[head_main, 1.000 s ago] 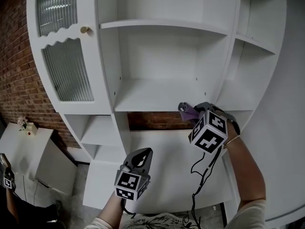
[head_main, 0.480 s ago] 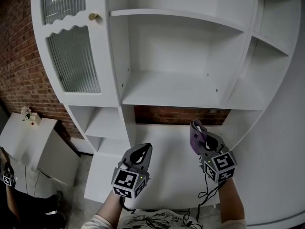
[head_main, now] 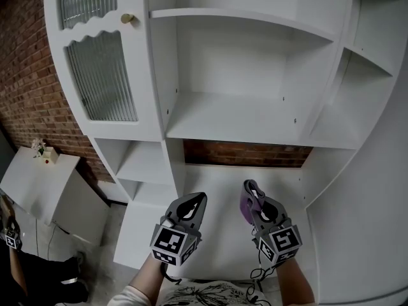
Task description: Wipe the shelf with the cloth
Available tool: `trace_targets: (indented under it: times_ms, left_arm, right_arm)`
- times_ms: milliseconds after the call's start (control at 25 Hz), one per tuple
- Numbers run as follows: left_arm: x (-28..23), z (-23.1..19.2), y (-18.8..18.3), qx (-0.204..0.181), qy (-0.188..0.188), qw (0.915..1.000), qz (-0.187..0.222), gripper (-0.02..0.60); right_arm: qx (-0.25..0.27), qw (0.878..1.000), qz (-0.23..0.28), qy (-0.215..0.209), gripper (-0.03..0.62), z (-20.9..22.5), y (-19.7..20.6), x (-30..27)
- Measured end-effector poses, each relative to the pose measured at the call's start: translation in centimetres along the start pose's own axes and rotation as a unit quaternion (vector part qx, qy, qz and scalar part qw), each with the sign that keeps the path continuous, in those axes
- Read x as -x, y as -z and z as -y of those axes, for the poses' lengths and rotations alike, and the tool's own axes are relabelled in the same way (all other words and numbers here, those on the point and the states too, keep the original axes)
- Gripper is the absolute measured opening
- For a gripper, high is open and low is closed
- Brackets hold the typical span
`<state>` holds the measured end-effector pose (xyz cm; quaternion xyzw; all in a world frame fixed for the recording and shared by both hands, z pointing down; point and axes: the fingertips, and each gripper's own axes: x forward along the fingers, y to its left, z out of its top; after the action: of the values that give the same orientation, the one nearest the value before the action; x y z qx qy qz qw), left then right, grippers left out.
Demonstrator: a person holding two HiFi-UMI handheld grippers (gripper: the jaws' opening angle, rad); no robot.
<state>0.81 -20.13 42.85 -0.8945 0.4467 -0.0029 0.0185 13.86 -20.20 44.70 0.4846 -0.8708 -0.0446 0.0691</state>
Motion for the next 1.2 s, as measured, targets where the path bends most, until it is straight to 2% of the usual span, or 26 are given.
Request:
trace_targets:
  times_ms: [360,480,720,1200]
  left_arm:
    - [-0.02,-0.42,-0.15,-0.011,0.001,0.9999,0.006,0.014]
    - [0.06,-0.65,-0.44,-0.008,-0.007,0.9999,0.013,0.014]
    - [-0.31,-0.87,-0.54,-0.006,-0.013,0.9999,0.008,0.014]
    - [-0.79,-0.5,-0.73,-0.019,0.001,0.9998,0.01,0.014]
  right_arm:
    - [0.005,1.0,0.016,0.026,0.071,-0.94,-0.71,-0.43]
    - [-0.015,0.999,0.021,0.035,0.07,-0.84,-0.78,-0.23]
    - [-0.009,0.999,0.011,0.046,0.071,-0.45,-0.47,-0.44]
    - [-0.006,1.0,0.016,0.017,0.071,-0.75,-0.58,-0.91]
